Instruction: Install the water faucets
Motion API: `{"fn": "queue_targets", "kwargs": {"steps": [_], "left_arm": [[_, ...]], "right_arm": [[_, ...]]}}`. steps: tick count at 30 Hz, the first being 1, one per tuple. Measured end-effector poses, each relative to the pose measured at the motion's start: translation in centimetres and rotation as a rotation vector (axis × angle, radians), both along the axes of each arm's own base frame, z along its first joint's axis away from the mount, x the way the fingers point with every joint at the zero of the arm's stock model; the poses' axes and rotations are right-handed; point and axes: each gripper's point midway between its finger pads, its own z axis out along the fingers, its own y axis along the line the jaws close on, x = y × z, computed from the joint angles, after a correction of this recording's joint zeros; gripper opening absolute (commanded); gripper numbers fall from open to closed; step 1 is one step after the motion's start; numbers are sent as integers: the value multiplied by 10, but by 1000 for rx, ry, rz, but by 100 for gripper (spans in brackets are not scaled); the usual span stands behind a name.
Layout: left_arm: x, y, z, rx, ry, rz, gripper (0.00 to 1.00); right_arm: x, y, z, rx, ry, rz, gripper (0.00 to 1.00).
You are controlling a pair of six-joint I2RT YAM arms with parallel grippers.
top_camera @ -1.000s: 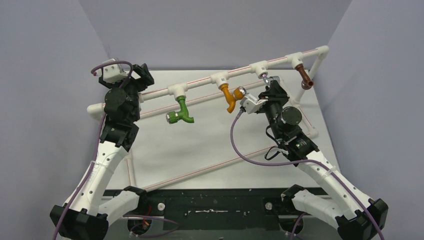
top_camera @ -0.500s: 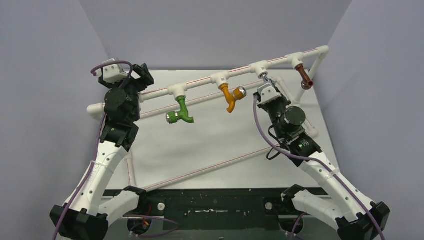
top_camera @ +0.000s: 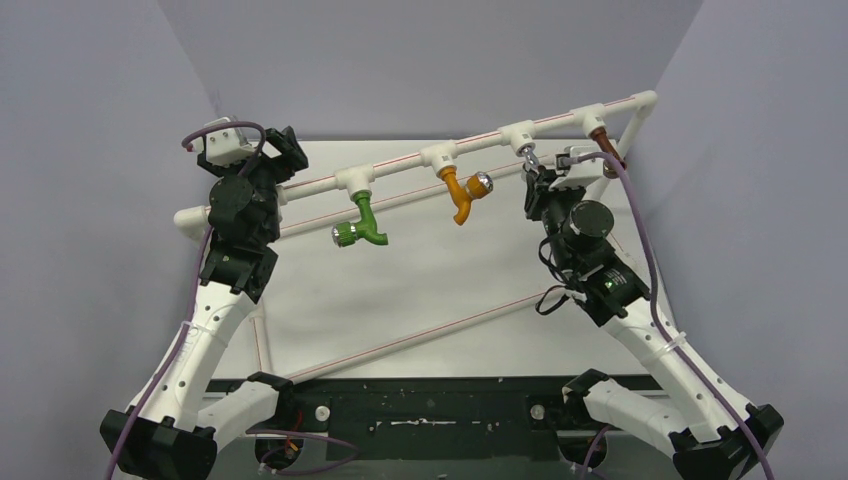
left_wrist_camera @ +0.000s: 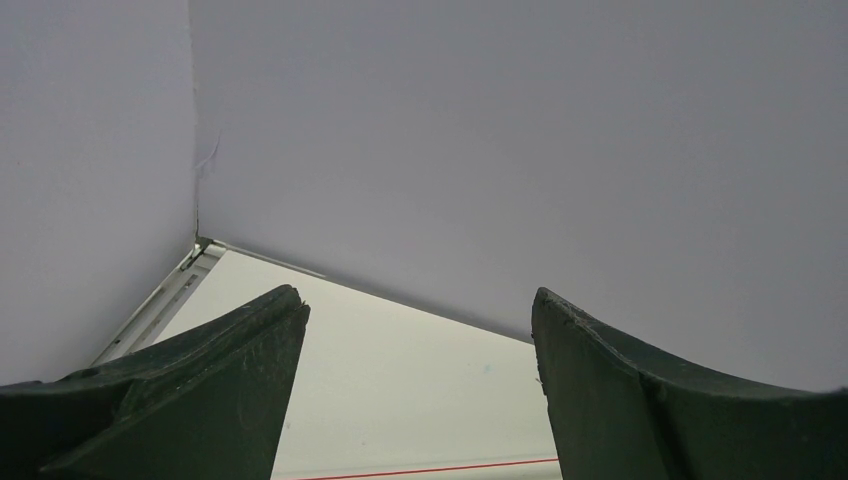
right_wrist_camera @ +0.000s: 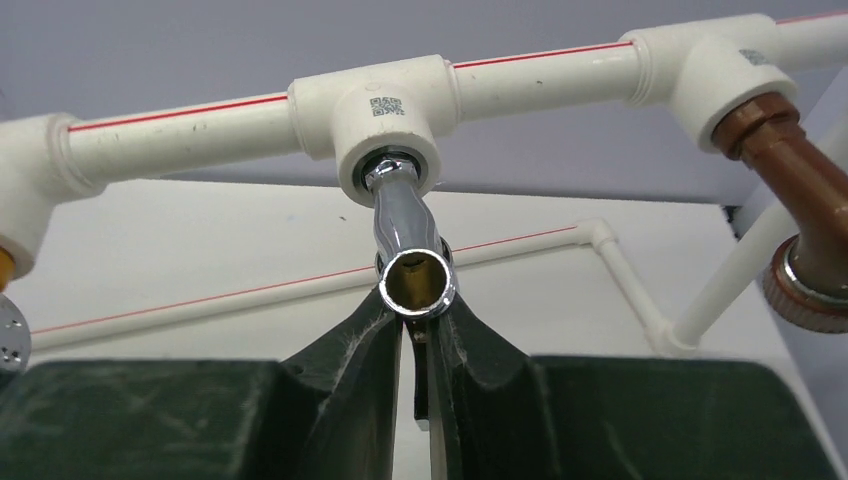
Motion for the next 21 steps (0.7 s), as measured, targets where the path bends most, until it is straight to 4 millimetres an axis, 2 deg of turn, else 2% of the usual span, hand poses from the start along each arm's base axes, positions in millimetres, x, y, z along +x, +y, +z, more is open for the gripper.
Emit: {"fn": "queue_targets", "kwargs": {"steps": [18, 21], "left_arm": [[0, 1, 1, 0, -5, 8, 80], [0, 1, 1, 0, -5, 4, 80]], "right_arm": [[2, 15, 9, 650, 100, 21, 0], [1, 28, 18, 769, 105, 88, 0]]}}
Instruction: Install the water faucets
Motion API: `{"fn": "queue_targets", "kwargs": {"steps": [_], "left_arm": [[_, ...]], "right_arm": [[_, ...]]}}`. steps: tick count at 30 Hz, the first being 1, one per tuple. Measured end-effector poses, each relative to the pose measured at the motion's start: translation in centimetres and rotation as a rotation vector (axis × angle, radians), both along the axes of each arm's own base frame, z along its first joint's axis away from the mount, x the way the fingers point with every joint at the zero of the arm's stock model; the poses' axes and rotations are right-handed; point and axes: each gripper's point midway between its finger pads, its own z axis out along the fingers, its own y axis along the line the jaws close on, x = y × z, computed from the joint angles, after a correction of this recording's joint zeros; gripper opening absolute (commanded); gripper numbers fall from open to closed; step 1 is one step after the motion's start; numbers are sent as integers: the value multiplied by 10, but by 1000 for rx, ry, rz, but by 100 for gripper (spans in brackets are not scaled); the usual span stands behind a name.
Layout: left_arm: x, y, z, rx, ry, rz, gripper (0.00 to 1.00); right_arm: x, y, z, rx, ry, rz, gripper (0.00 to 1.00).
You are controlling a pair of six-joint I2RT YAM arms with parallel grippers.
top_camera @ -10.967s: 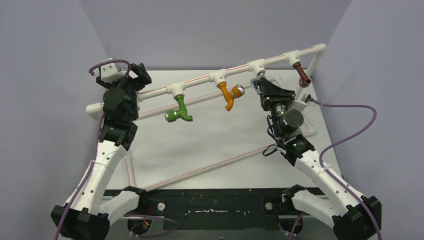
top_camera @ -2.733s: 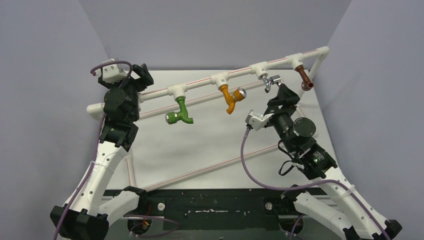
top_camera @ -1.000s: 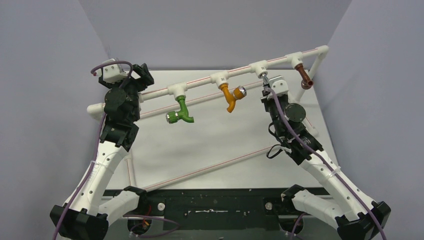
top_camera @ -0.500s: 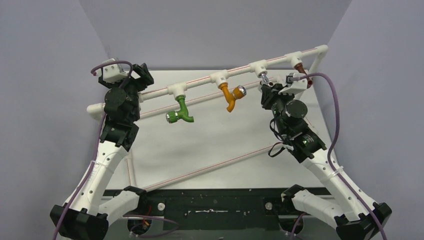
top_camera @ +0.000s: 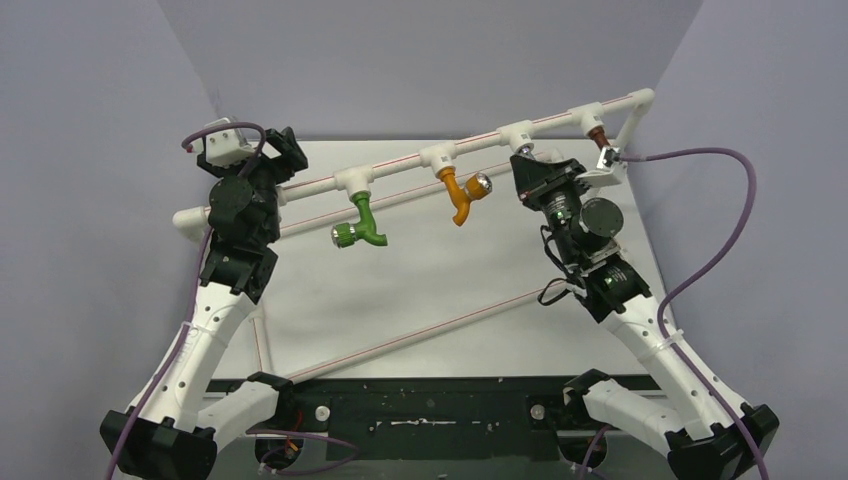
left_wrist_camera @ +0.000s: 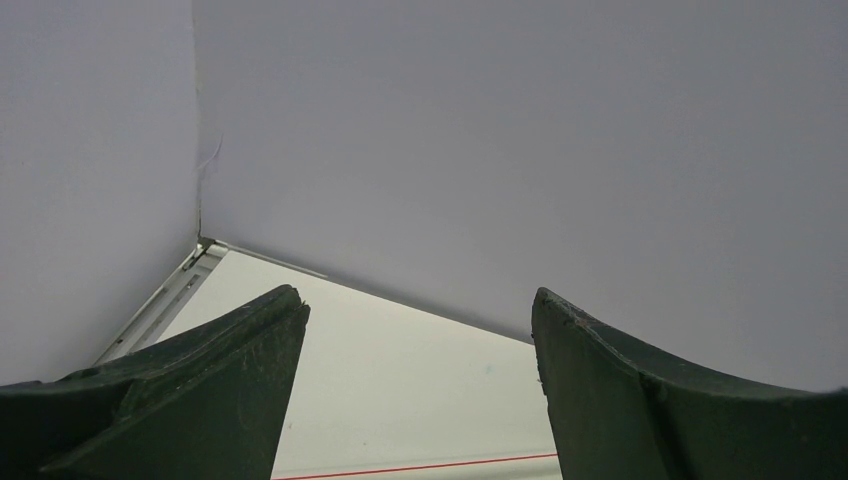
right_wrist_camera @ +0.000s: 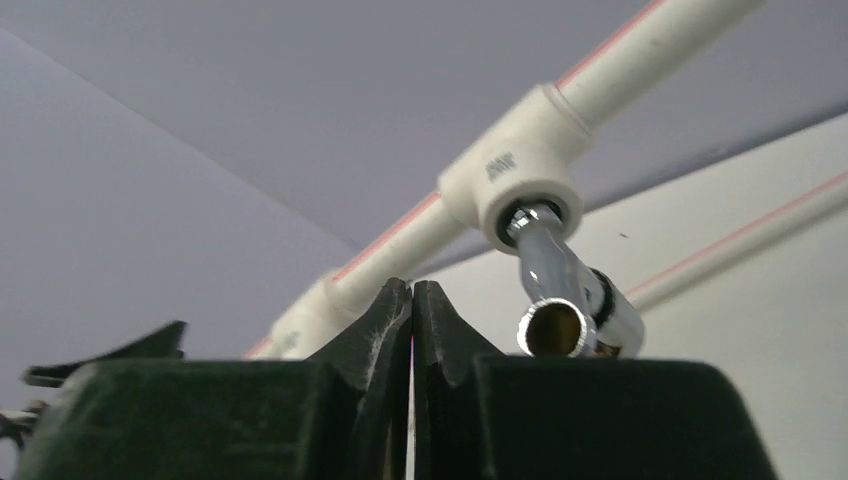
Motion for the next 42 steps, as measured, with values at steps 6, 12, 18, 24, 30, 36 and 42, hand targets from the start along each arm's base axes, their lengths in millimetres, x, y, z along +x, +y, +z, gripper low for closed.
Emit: {"fn": "queue_targets", "kwargs": {"steps": [6, 12, 18, 24, 30, 36, 42], "left_arm": [[-1, 0, 1, 0, -1, -2, 80], [-1, 0, 1, 0, -1, -3, 80], [-1, 0, 1, 0, -1, -3, 80], [-1, -1, 0, 0, 0, -3, 80], [-1, -1, 0, 0, 1, -3, 80], [0, -1, -1, 1, 2, -3, 80], [0, -1, -1, 2, 3, -3, 80]], "right_arm": [[-7, 7, 67, 192, -191, 57, 0], [-16, 1, 81, 187, -231, 53, 16], [-24, -9, 91, 85, -244, 20, 44], [-35, -33, 106, -77, -256, -72, 60], [-33, -47, 97, -290, -212, -128, 67], [-21, -46, 65, -479, -117, -117, 68], [-7, -36, 31, -577, -29, -64, 67]]}}
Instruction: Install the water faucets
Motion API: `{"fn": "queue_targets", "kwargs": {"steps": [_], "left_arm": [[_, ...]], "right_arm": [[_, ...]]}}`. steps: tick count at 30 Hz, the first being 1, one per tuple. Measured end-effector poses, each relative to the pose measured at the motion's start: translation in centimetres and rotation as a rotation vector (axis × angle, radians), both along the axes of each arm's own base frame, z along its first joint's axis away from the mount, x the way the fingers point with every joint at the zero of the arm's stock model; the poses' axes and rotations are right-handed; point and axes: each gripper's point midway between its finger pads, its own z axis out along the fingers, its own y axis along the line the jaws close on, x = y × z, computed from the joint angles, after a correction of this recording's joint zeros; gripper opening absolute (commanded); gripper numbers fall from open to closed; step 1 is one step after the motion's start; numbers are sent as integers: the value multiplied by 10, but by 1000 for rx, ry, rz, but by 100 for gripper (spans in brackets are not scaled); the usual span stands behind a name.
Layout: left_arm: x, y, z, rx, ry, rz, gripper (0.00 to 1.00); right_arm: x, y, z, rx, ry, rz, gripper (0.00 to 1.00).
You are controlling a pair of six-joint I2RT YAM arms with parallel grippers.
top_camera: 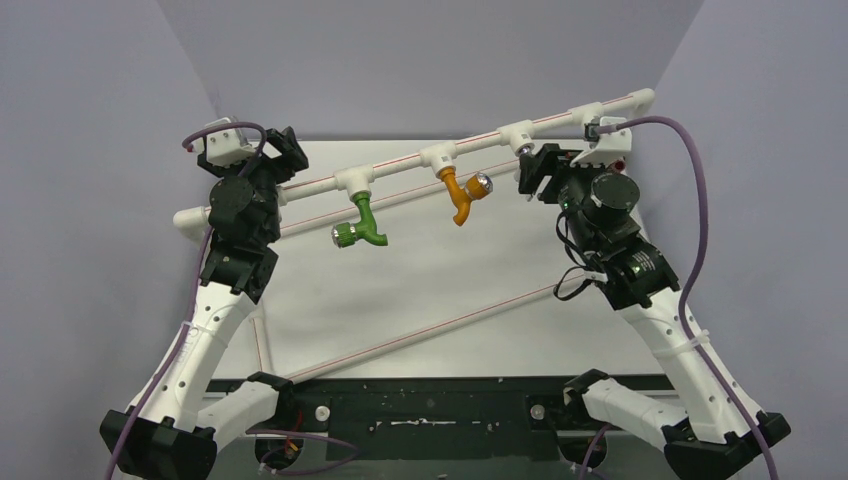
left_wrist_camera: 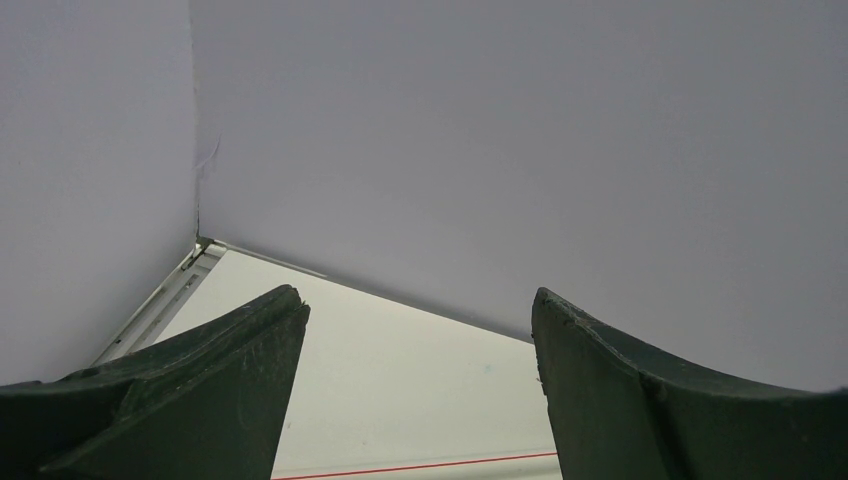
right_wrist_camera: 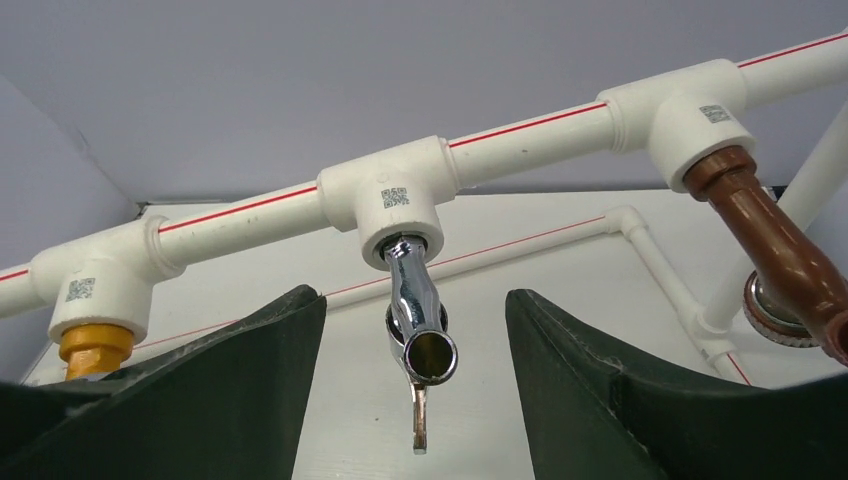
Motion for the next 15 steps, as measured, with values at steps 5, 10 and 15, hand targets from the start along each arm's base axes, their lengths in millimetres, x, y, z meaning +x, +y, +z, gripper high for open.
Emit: {"fn": "queue_targets", "kwargs": {"steps": [5, 10, 15], "left_arm": [[0, 0, 0, 0, 0, 0, 80], [0, 0, 0, 0, 0, 0, 80], [0, 0, 0, 0, 0, 0, 80]], "right_arm": [[9, 8, -15, -30, 43, 19, 65], [16, 7, -29, -47, 83, 12, 61], [20, 3, -32, -40, 94, -3, 59]]}}
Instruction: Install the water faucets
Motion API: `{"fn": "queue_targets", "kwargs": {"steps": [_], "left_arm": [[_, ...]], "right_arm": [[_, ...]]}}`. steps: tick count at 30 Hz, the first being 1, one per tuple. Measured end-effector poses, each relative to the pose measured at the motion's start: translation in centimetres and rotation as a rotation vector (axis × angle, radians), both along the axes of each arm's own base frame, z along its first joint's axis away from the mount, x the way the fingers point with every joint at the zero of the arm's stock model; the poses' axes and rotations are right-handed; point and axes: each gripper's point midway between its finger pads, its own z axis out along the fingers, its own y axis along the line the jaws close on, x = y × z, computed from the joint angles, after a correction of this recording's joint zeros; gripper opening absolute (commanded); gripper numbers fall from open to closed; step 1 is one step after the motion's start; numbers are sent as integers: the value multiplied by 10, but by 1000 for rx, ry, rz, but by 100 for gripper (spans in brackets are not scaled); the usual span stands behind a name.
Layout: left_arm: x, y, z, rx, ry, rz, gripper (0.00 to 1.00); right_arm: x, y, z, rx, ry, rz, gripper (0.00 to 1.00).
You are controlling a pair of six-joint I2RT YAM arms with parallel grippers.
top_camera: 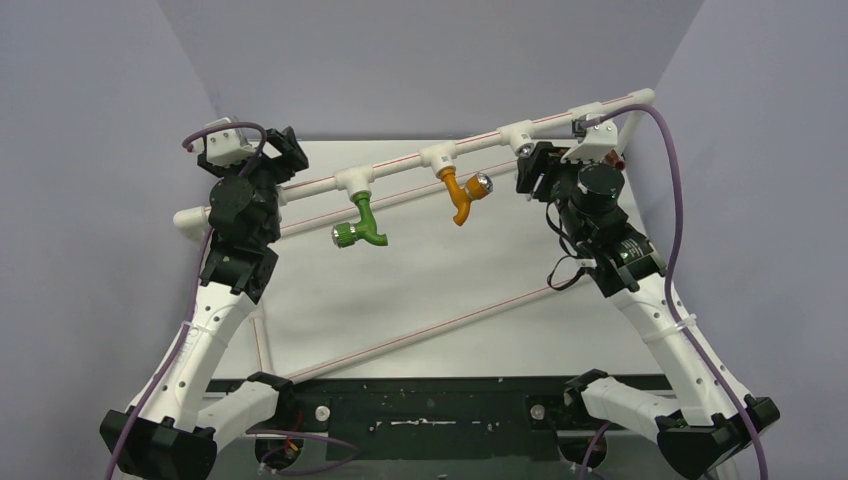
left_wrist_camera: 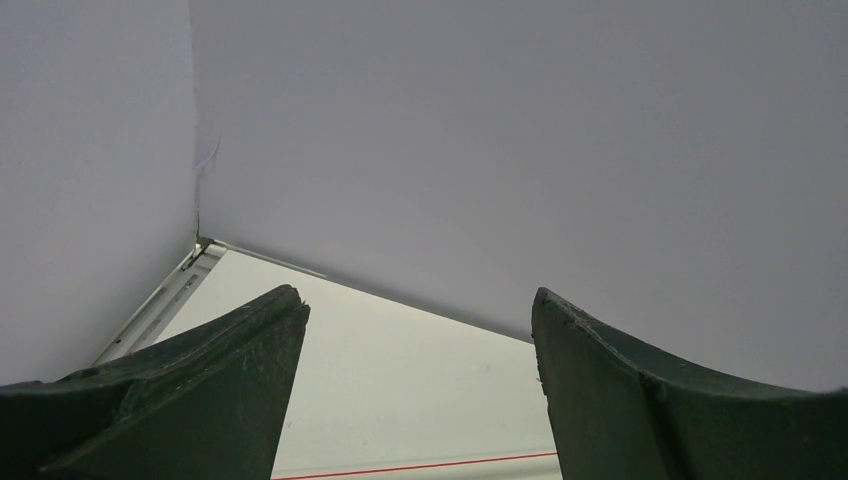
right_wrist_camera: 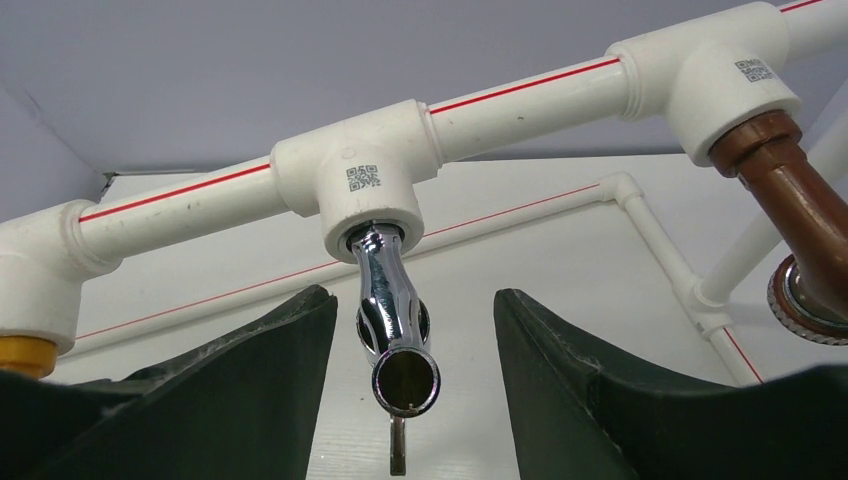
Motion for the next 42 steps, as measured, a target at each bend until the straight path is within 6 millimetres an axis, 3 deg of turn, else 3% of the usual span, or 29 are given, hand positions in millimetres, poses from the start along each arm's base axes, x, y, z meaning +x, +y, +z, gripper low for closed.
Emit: {"fn": "queue_targets", "kwargs": {"steps": [8, 15, 19, 23, 30, 42], "left_arm": [[0, 0, 0, 0, 0, 0, 80], [0, 0, 0, 0, 0, 0, 80], [0, 0, 0, 0, 0, 0, 80], [0, 0, 0, 0, 0, 0, 80], [0, 0, 0, 0, 0, -1, 80], [0, 0, 0, 0, -1, 1, 80]], "right_arm": [[2, -2, -2, 25, 9, -2, 56], [6, 4, -16, 44, 46, 18, 48], [8, 9, -23, 55, 64, 32, 29], [8, 12, -23, 76, 66, 43, 0], [7, 15, -23, 166, 58, 41, 0], [8, 25, -20, 531, 59, 93, 0]]}}
